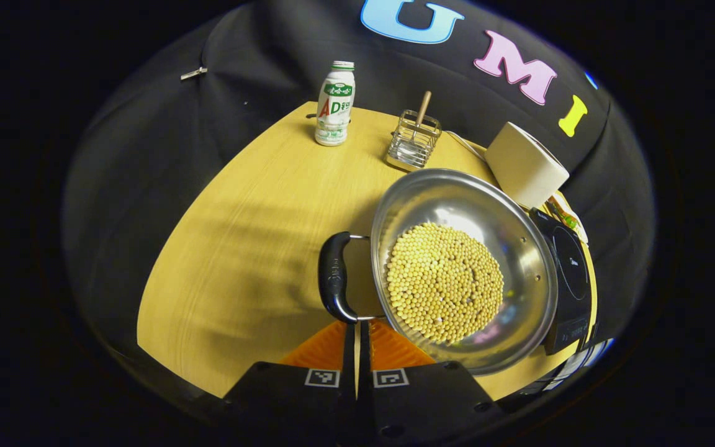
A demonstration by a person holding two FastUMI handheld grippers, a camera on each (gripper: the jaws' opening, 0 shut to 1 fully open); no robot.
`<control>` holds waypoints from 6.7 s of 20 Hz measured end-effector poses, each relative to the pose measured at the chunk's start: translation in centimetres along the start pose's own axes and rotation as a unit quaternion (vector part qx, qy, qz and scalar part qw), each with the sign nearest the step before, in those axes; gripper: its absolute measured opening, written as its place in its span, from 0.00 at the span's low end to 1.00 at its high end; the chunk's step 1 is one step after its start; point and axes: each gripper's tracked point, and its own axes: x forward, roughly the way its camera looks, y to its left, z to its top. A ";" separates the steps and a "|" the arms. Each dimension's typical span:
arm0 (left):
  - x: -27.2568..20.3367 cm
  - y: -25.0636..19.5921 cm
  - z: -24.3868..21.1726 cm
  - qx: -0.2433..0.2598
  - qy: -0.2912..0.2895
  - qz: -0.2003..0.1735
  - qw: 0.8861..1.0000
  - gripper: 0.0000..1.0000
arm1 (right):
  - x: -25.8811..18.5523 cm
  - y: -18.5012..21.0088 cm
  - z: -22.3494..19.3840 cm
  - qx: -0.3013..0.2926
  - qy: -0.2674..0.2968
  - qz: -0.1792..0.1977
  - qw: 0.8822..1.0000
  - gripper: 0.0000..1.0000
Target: First push the handle of the pot to place it horizontally, then grasp the pot with both hands and set it on the induction cooktop.
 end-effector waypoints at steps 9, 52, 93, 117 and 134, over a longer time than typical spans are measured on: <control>2.0 2.5 2.7 0.031 -0.011 0.027 0.999 0.05 | 0.8 0.7 -1.4 -0.018 0.024 0.006 1.000 0.98; 8.5 -0.5 6.5 0.028 -0.033 -0.117 0.992 0.79 | 15.6 23.7 -24.9 0.016 0.333 0.144 0.932 0.76; 3.5 -30.1 6.7 0.080 -0.024 -0.148 0.985 0.59 | 15.4 -3.6 -14.1 0.101 0.341 0.095 0.930 0.54; 8.6 -36.4 5.6 0.067 -0.012 -0.137 0.988 0.60 | 21.2 -10.3 -16.9 0.120 0.366 0.090 0.919 0.55; 2.9 -36.9 9.1 0.108 -0.087 -0.074 0.988 0.96 | 20.9 -11.0 -12.4 0.087 0.294 0.102 0.946 0.99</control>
